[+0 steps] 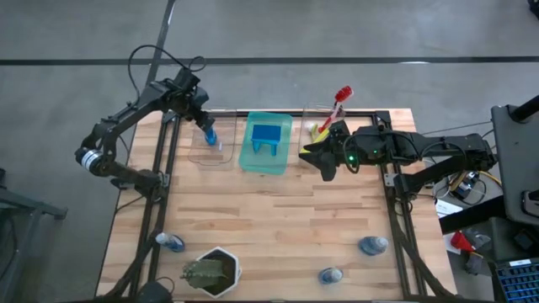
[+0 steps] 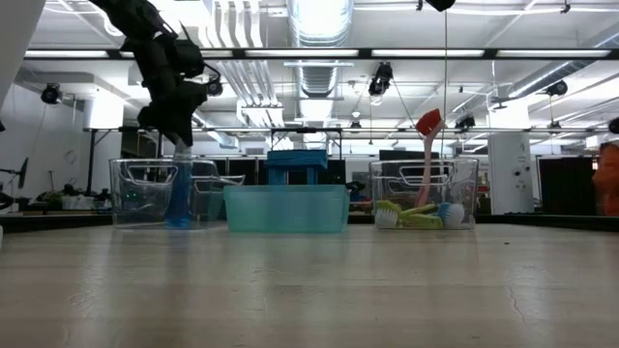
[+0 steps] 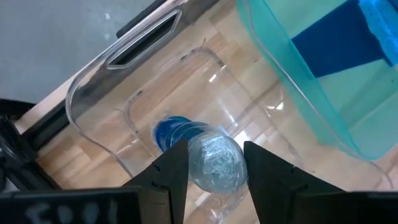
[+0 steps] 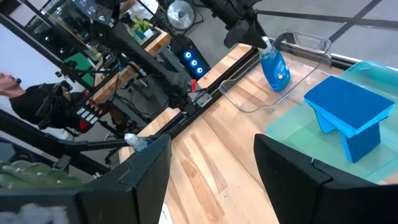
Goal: Pick & Place Kitchen Sink Supplies
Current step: Put the dishwashing liquid into the left transparent bin
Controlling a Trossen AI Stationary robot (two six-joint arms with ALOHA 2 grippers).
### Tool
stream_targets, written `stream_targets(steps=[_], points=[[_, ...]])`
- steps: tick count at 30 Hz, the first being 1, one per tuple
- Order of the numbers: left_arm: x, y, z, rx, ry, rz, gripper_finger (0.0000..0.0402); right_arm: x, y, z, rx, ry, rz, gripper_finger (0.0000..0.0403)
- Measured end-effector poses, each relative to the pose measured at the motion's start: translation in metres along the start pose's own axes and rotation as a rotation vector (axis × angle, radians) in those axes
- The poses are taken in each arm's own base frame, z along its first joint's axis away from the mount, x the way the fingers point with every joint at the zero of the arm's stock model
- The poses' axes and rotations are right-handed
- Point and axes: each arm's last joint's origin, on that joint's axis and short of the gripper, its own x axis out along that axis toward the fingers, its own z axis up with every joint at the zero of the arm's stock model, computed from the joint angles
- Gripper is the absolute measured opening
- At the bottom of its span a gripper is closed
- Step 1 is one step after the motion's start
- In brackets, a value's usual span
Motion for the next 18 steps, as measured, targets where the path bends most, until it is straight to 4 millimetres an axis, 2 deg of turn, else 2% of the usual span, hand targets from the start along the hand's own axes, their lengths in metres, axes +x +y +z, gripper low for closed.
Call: stream_targets(steps=[18], points=[[-0.0083, -0.0014, -0.0006, -0.055, 0.017, 0.0, 0.014, 0.0, 0.0, -0.0001, -0.003, 0.001, 0.0, 0.0226]])
